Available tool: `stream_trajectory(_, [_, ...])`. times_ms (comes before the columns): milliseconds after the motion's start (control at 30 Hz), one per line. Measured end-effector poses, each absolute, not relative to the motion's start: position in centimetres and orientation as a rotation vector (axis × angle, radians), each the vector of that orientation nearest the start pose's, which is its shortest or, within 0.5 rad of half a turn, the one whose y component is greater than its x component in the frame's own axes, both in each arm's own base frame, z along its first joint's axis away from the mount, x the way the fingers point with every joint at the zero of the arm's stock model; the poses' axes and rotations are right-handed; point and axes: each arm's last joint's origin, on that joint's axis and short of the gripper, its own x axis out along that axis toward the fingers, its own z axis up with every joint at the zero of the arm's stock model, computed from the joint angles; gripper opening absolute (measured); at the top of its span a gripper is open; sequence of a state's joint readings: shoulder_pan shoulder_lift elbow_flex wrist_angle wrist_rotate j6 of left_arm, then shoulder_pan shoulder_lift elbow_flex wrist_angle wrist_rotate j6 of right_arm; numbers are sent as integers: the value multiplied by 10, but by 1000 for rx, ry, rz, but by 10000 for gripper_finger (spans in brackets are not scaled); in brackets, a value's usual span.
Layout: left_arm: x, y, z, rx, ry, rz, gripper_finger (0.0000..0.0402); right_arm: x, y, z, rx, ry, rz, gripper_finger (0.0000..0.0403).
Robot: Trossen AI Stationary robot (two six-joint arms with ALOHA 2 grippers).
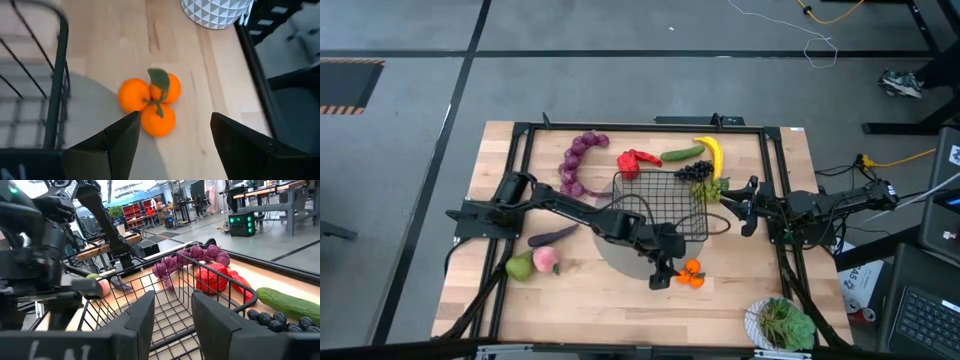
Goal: Build produce basket
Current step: Put the tangerine into the wire basket
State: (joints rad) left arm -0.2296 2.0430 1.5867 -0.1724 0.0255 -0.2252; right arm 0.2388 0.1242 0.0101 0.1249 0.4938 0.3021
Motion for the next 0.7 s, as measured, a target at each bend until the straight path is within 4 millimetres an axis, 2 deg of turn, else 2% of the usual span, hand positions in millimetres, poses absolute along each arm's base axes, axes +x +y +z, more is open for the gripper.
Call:
stream_trajectory(167, [455,-109,232,73,570,-192,238,102,11,169,307,-49,-252,130])
stream_trajectory(333, [462,-98,242,226,451,-166,237,102,11,169,310,-50,-252,130])
stream_trajectory(467, [462,-91,243,381,457,-151,237,102,11,169,311,-50,-252,130])
stream_trajectory(600, [461,-110,223,468,505,-227,237,102,11,168,308,-38,-253,130])
stream_trajectory(700, [459,-124,224,448,485,-242,237,102,11,166,303,-20,-255,130])
